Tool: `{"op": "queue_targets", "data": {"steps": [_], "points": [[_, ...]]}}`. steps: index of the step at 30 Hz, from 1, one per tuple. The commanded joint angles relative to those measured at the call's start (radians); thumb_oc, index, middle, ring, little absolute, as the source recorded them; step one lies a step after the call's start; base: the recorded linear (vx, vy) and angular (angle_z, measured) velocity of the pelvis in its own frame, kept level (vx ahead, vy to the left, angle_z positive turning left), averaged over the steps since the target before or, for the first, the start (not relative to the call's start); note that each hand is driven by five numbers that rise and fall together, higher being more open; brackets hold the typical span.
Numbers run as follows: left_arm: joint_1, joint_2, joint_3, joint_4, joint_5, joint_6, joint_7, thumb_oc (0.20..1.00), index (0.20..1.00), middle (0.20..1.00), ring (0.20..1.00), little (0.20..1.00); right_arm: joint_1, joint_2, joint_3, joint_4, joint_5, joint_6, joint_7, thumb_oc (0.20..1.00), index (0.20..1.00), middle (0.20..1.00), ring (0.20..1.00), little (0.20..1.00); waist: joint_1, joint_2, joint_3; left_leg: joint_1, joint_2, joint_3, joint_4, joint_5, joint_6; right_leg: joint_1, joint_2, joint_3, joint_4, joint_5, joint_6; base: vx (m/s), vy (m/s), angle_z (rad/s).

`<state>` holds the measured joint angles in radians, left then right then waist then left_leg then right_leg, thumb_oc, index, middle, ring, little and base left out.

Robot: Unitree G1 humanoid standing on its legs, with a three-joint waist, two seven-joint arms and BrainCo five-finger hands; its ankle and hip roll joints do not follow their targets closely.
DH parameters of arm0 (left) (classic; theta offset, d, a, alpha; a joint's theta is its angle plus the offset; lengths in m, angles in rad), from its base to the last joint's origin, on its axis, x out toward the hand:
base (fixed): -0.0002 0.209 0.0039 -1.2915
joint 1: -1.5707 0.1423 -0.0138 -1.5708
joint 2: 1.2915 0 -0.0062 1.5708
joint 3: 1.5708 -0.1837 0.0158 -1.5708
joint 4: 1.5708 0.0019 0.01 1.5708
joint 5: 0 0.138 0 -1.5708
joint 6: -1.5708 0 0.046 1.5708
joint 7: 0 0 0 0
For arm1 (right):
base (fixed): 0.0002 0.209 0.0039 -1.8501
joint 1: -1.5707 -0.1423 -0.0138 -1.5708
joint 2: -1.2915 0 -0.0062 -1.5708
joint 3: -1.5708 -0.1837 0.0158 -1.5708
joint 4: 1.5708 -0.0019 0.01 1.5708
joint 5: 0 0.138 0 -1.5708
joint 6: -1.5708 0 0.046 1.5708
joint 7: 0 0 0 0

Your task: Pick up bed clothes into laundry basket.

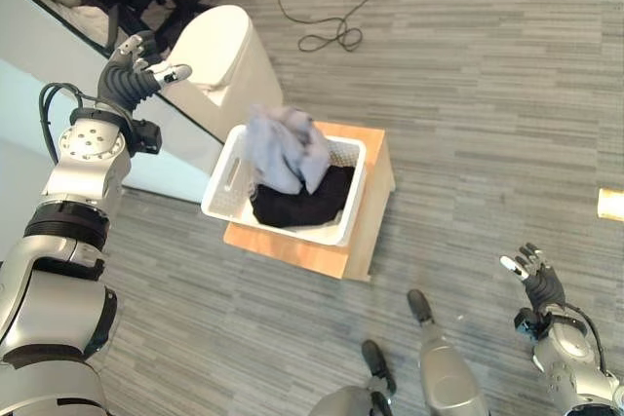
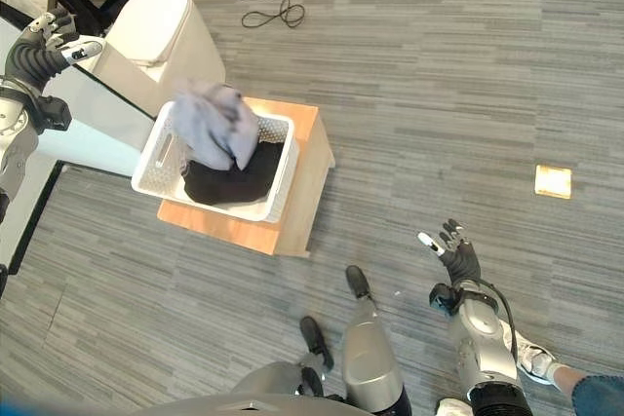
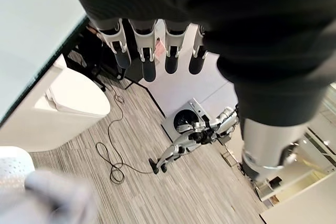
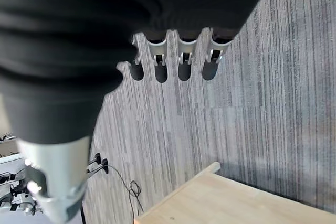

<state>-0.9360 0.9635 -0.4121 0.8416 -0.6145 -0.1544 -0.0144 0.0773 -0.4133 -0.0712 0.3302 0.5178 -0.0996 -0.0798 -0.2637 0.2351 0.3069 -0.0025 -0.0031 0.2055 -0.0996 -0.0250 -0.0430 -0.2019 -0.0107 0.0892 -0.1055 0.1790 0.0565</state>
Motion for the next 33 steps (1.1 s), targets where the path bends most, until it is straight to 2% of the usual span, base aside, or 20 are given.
{"op": "queue_targets", "data": {"steps": [1, 16, 17, 21, 22, 23, 25, 26, 27, 29, 33], "points": [[-0.032, 0.019, 0.070, 0.052, -0.004, -0.054, 0.037, 1.000, 1.000, 1.000, 1.000, 1.000, 0.011, -0.007, -0.003, -0.029, -0.014, -0.044, 0.004, 1.000, 1.000, 1.000, 1.000, 1.000, 0.006, -0.020, -0.033, -0.036, 0.027, -0.047, 0.012, 0.047, -0.052, 0.085, -0.070, -0.064, 0.018, -0.137, 0.083, 0.00, 0.000, 0.00], [0.074, 0.023, 0.168, 0.022, -0.033, -0.059, 0.051, 1.000, 1.000, 1.000, 1.000, 1.000, 0.016, -0.024, -0.017, -0.029, -0.032, -0.034, -0.001, 1.000, 1.000, 1.000, 1.000, 1.000, 0.033, -0.039, -0.061, -0.021, 0.026, -0.065, 0.012, 0.046, -0.050, 0.111, -0.070, -0.077, 0.018, -0.144, 0.077, -0.01, 0.001, 0.05], [0.124, 0.011, 0.224, -0.003, -0.080, -0.070, 0.060, 1.000, 1.000, 1.000, 1.000, 1.000, 0.012, -0.024, -0.031, -0.032, -0.035, -0.034, -0.008, 1.000, 1.000, 1.000, 1.000, 1.000, 0.044, -0.048, -0.069, -0.016, 0.025, -0.070, 0.012, 0.045, -0.049, 0.119, -0.070, -0.080, 0.018, -0.147, 0.076, 0.00, -0.005, 0.04], [0.215, -0.016, 0.313, -0.054, -0.121, -0.087, 0.077, 1.000, 1.000, 1.000, 1.000, 1.000, 0.014, -0.028, -0.041, -0.035, -0.036, -0.037, -0.016, 1.000, 1.000, 1.000, 1.000, 1.000, 0.048, -0.055, -0.075, -0.011, 0.025, -0.072, 0.012, 0.041, -0.049, 0.127, -0.070, -0.082, 0.018, -0.151, 0.074, 0.00, 0.000, 0.00], [0.332, -0.050, 0.402, -0.110, -0.126, -0.103, 0.101, 1.000, 1.000, 1.000, 1.000, 1.000, 0.017, -0.019, -0.060, -0.047, -0.037, -0.044, -0.027, 1.000, 1.000, 1.000, 1.000, 1.000, 0.059, -0.067, -0.085, -0.005, 0.026, -0.076, 0.012, 0.039, -0.048, 0.133, -0.068, -0.083, 0.018, -0.154, 0.071, 0.00, 0.000, 0.00], [0.397, -0.079, 0.450, -0.163, -0.146, -0.112, 0.109, 1.000, 1.000, 1.000, 1.000, 1.000, 0.019, -0.015, -0.065, -0.051, -0.039, -0.046, -0.032, 1.000, 1.000, 1.000, 1.000, 1.000, 0.064, -0.071, -0.088, -0.003, 0.027, -0.078, 0.012, 0.038, -0.047, 0.136, -0.068, -0.084, 0.018, -0.155, 0.070, 0.02, -0.032, -0.01], [0.479, -0.120, 0.500, -0.211, -0.155, -0.116, 0.119, 1.000, 1.000, 1.000, 1.000, 1.000, 0.020, -0.016, -0.074, -0.052, -0.042, -0.047, -0.039, 1.000, 1.000, 1.000, 1.000, 1.000, 0.068, -0.077, -0.095, 0.002, 0.027, -0.080, 0.012, 0.037, -0.046, 0.142, -0.069, -0.085, 0.018, -0.157, 0.068, 0.04, -0.020, -0.05], [0.709, -0.228, 0.604, -0.400, -0.084, -0.135, 0.140, 1.000, 1.000, 1.000, 1.000, 1.000, 0.021, 0.000, -0.112, -0.065, -0.062, -0.054, -0.055, 1.000, 1.000, 1.000, 1.000, 1.000, 0.097, -0.104, -0.122, 0.018, 0.027, -0.089, 0.012, 0.029, -0.040, 0.165, -0.069, -0.091, 0.018, -0.164, 0.062, 0.07, -0.033, -0.02], [0.771, -0.271, 0.618, -0.450, -0.060, -0.134, 0.143, 1.000, 1.000, 1.000, 1.000, 1.000, 0.022, 0.007, -0.123, -0.071, -0.065, -0.056, -0.055, 1.000, 1.000, 1.000, 1.000, 1.000, 0.105, -0.112, -0.133, 0.026, 0.028, -0.093, 0.012, 0.027, -0.039, 0.176, -0.069, -0.095, 0.018, -0.167, 0.061, 0.09, -0.048, 0.09], [0.864, -0.306, 0.648, -0.514, -0.013, -0.126, 0.135, 1.000, 1.000, 1.000, 1.000, 1.000, 0.026, 0.015, -0.138, -0.081, -0.068, -0.059, -0.050, 1.000, 1.000, 1.000, 1.000, 1.000, 0.117, -0.126, -0.153, 0.040, 0.028, -0.102, 0.012, 0.020, -0.035, 0.196, -0.069, -0.103, 0.018, -0.173, 0.058, 0.05, -0.023, 0.21], [1.000, -0.486, 0.701, -0.608, -0.026, -0.134, 0.137, 1.000, 1.000, 1.000, 1.000, 1.000, 0.038, 0.065, -0.147, -0.141, -0.090, -0.071, -0.053, 1.000, 1.000, 1.000, 1.000, 1.000, 0.148, -0.153, -0.186, 0.060, 0.026, -0.124, 0.012, 0.011, -0.027, 0.228, -0.069, -0.123, 0.018, -0.185, 0.052, 0.03, -0.007, 0.30]]}}
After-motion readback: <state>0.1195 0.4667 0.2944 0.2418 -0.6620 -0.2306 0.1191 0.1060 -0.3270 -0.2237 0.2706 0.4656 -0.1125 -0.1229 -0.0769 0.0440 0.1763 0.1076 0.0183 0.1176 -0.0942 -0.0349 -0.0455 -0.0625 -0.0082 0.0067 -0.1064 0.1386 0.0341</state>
